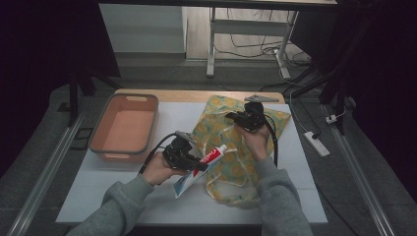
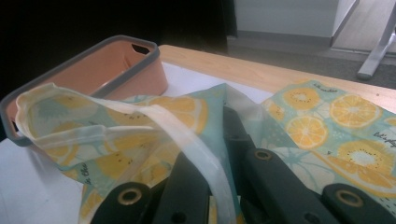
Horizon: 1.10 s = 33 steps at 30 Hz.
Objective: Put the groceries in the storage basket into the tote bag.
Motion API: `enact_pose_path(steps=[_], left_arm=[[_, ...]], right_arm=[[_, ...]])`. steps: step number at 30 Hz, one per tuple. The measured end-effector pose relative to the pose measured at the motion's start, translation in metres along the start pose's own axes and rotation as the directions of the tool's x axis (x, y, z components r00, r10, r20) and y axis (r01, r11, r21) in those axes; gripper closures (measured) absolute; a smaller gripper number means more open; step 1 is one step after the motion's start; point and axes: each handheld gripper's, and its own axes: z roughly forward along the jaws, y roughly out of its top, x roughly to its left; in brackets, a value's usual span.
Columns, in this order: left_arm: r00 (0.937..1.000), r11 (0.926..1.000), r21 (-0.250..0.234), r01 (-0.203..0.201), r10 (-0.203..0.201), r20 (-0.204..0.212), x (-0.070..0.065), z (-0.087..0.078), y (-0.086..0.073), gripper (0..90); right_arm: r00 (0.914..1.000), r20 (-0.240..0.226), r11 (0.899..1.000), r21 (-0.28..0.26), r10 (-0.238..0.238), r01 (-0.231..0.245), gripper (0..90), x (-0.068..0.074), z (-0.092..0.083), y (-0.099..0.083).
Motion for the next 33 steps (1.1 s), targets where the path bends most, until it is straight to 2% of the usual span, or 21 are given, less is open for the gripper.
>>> enact_pose_path(steps=[8, 15, 22, 25, 31, 33], left_arm=[[0.9999, 0.9995, 0.032, 0.003, -0.003, -0.016, 0.002, 0.003, -0.002, 75.8], [0.9997, 0.9977, 0.068, 0.002, 0.000, -0.025, 0.001, 0.012, -0.002, 75.8], [1.0000, 0.9998, 0.018, 0.002, -0.002, 0.004, -0.001, 0.013, 0.006, 75.9], [0.9998, 0.9999, -0.002, 0.015, -0.015, 0.008, 0.003, 0.016, 0.013, 76.2], [0.9967, 0.9966, -0.010, 0.082, -0.082, 0.003, 0.021, 0.029, 0.026, 76.3], [0.9955, 0.9955, -0.013, 0.094, -0.094, -0.010, 0.022, 0.032, 0.032, 76.4]], right_arm=[[1.0000, -0.002, 1.000, -0.024, 0.000, 0.000, 90.0, -0.001, -0.010, 0.002], [1.0000, -0.004, 0.999, -0.046, -0.001, 0.001, 90.0, 0.000, -0.016, 0.004], [0.9997, -0.017, 0.999, -0.047, -0.015, 0.014, 90.0, 0.006, -0.015, 0.002], [0.9996, -0.025, 0.999, -0.042, -0.015, 0.014, 90.0, 0.008, -0.012, -0.001], [0.9990, -0.046, 0.998, -0.056, -0.003, 0.000, 90.0, 0.010, -0.009, -0.004], [0.9987, -0.050, 0.998, -0.059, -0.004, 0.001, 90.0, 0.011, -0.010, -0.005]])
